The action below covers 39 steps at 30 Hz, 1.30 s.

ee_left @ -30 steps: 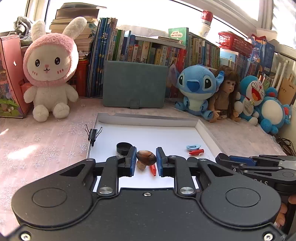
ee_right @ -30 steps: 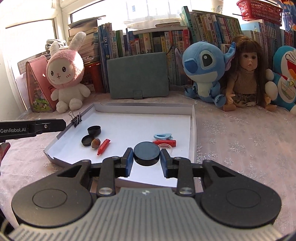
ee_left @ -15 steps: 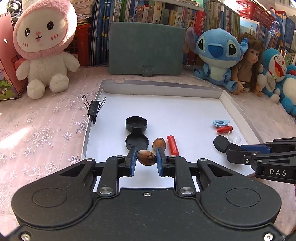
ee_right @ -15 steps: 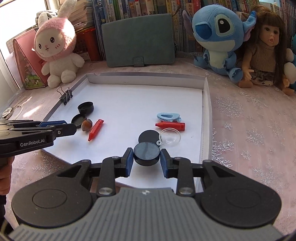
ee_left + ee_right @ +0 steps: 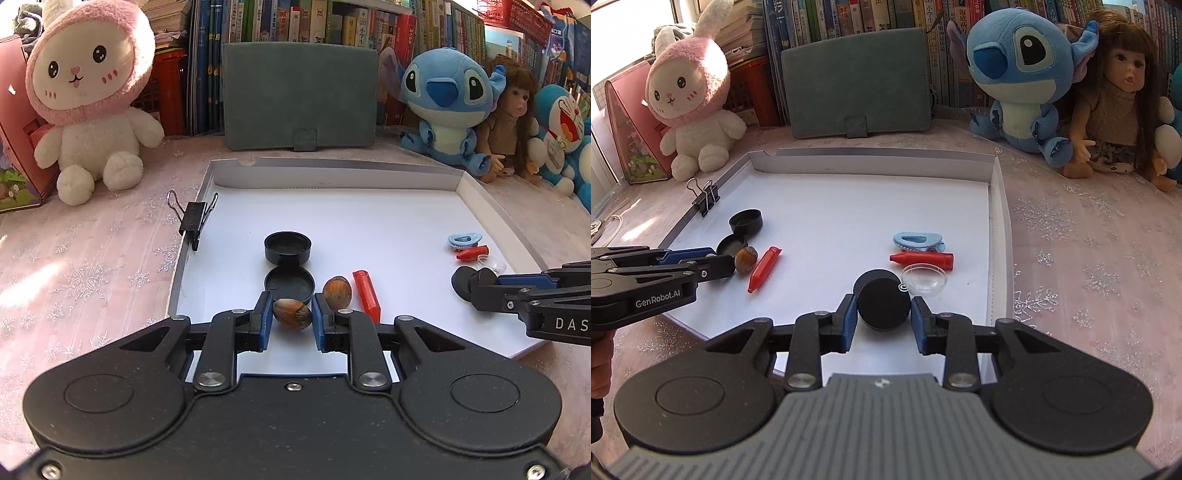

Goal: Organize rigid objects
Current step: 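Open both tools to release the acorn and disc in the tray, then withdraw both tools toward the black binder clip and blue clip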

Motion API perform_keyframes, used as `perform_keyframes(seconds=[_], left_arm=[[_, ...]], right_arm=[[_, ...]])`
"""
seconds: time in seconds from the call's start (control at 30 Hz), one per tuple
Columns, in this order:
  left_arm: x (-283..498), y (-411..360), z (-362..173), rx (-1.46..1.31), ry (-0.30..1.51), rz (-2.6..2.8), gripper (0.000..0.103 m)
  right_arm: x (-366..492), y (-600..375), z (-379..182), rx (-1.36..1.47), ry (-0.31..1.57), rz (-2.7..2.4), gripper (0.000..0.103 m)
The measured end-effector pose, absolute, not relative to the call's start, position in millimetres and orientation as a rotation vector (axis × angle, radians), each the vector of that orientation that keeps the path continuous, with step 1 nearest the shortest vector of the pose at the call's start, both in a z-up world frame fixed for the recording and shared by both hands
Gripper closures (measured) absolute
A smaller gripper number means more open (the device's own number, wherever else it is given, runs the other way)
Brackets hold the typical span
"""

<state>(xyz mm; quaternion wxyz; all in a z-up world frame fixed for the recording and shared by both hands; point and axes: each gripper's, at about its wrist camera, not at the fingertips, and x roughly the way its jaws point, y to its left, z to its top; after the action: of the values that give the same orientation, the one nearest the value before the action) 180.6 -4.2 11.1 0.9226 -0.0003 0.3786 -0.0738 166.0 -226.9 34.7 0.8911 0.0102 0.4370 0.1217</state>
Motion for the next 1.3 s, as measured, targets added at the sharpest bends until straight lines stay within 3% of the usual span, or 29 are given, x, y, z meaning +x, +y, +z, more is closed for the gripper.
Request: perform_keyframes(seconds=[0.27, 0.37, 0.43, 0.5, 0.7, 1.3], left_arm=[[179.2, -4.2, 9.9, 0.001, 0.76, -0.149, 0.082], [175.1, -2.7, 11.4, -0.002, 0.757, -0.158, 0.075], [170.7, -1.7, 13.3, 0.0, 0.748, -0.162, 0.069], [163.9, -0.6, 16.7, 0.009, 0.732, -0.164, 0.066], [137.5, 0.5, 30.6, 0.019, 0.693, -0.211, 0.056], [62.0, 11.8, 43.1, 0.023, 0.674, -0.309, 0.052]], right_arm=[[163.8, -227.8, 31.6, 0.036, 0.877, 0.25, 0.064], [158.5, -227.6, 31.6, 0.03, 0.865, 0.262, 0.063], [154.5, -227.4, 32.2, 0.019, 0.856, 0.269, 0.059], [150.2, -226.9, 33.7, 0.007, 0.841, 0.275, 0.048], [132.1, -224.8, 43.6, -0.036, 0.775, 0.311, 0.04], [67.6, -210.5, 55.5, -0.142, 0.65, 0.415, 0.026]])
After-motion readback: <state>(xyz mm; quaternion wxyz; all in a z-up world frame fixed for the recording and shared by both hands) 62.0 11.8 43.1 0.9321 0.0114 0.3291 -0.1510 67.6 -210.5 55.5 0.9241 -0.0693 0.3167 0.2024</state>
